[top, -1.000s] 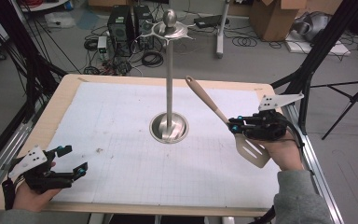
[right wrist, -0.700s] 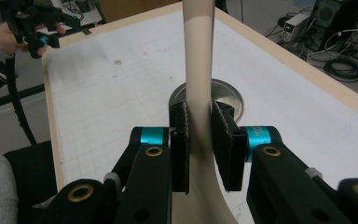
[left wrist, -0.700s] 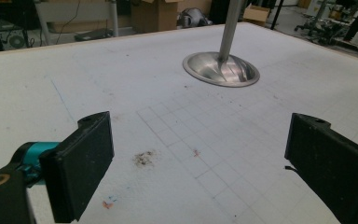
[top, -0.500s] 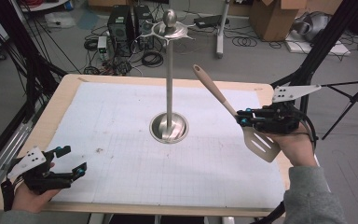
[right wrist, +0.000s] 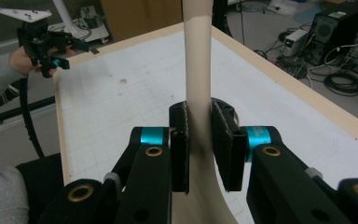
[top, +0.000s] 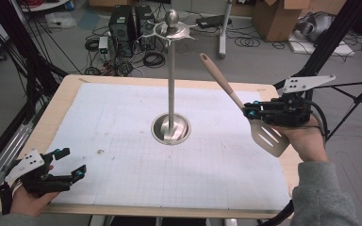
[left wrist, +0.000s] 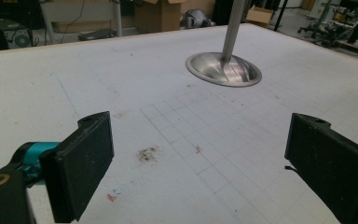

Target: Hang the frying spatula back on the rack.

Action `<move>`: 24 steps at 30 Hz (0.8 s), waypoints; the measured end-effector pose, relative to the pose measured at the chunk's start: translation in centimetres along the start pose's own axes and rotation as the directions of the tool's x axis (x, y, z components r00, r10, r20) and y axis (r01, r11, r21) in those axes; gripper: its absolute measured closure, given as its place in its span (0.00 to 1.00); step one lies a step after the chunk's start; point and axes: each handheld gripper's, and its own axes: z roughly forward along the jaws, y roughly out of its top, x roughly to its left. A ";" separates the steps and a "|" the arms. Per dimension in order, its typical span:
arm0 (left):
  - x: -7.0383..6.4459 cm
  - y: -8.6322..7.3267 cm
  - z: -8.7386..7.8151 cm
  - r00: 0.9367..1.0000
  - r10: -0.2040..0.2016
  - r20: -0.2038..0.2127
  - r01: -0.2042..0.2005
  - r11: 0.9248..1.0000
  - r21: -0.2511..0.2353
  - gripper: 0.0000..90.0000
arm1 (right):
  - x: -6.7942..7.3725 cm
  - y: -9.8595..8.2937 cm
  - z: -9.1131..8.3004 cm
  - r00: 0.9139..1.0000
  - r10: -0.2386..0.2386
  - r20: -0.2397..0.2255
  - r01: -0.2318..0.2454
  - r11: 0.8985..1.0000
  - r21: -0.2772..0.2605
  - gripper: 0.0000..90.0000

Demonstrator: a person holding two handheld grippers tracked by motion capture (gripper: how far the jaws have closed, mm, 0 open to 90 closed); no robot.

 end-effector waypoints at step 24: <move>0.2 -0.3 -0.7 1.000 -0.011 -0.015 0.011 1.000 -0.001 0.09 | -0.3 2.9 -0.5 1.000 -0.018 0.002 0.018 0.999 -0.040 0.86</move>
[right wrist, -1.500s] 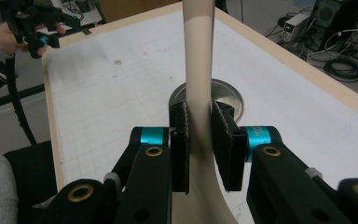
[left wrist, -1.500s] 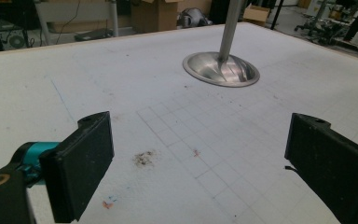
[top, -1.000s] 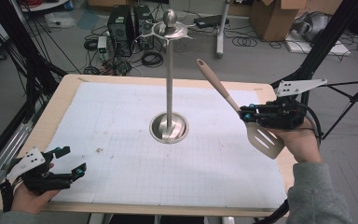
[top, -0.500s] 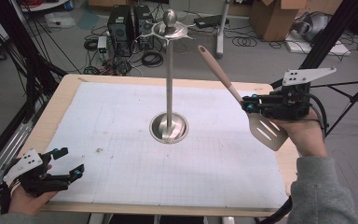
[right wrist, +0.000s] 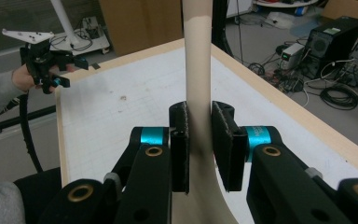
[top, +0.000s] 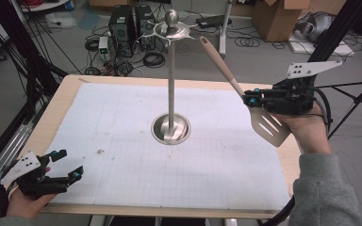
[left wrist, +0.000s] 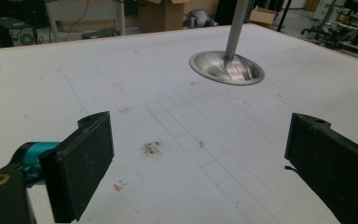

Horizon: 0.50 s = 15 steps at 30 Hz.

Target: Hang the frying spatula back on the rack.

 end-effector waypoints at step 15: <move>0.0 -0.1 -0.1 1.000 -0.003 -0.003 0.003 1.000 -0.003 0.09 | -0.2 0.5 0.6 1.000 0.009 -0.016 -0.009 1.000 -0.006 0.86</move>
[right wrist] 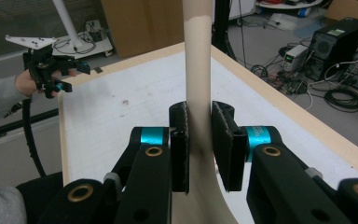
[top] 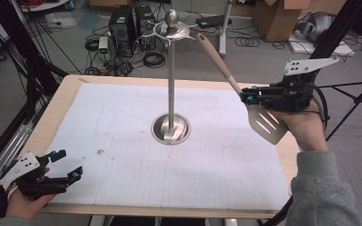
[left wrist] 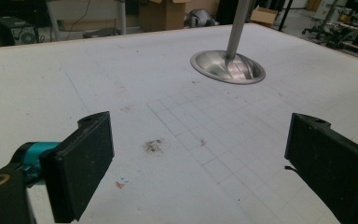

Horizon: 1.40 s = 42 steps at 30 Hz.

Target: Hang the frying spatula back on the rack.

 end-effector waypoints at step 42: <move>0.1 -0.1 -0.1 1.000 -0.004 -0.002 0.004 1.000 0.003 0.09 | -0.6 -0.6 2.4 0.998 0.034 -0.047 -0.034 0.999 0.000 0.86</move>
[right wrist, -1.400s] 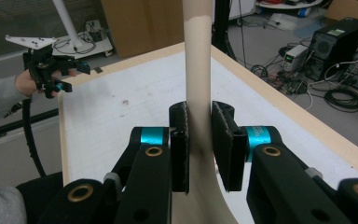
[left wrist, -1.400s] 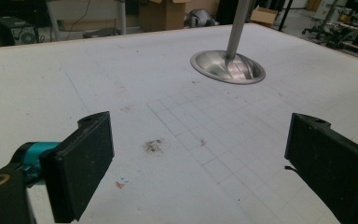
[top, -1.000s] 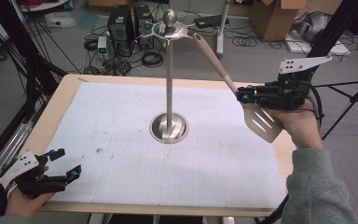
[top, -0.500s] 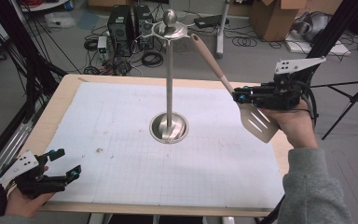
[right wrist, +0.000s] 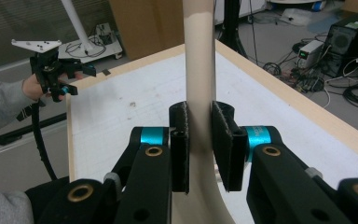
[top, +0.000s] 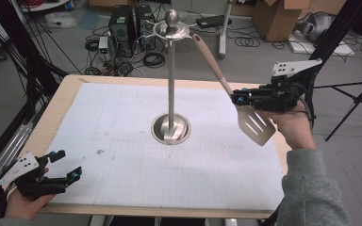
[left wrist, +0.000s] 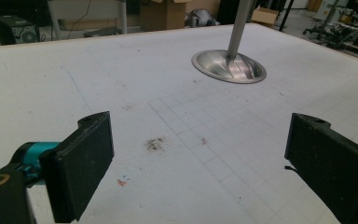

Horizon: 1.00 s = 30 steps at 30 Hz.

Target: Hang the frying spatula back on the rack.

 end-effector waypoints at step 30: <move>0.0 -0.1 -0.1 1.000 0.000 -0.005 0.000 1.000 0.003 0.09 | -0.7 -0.6 3.1 0.999 0.017 -0.044 -0.017 1.000 0.016 0.86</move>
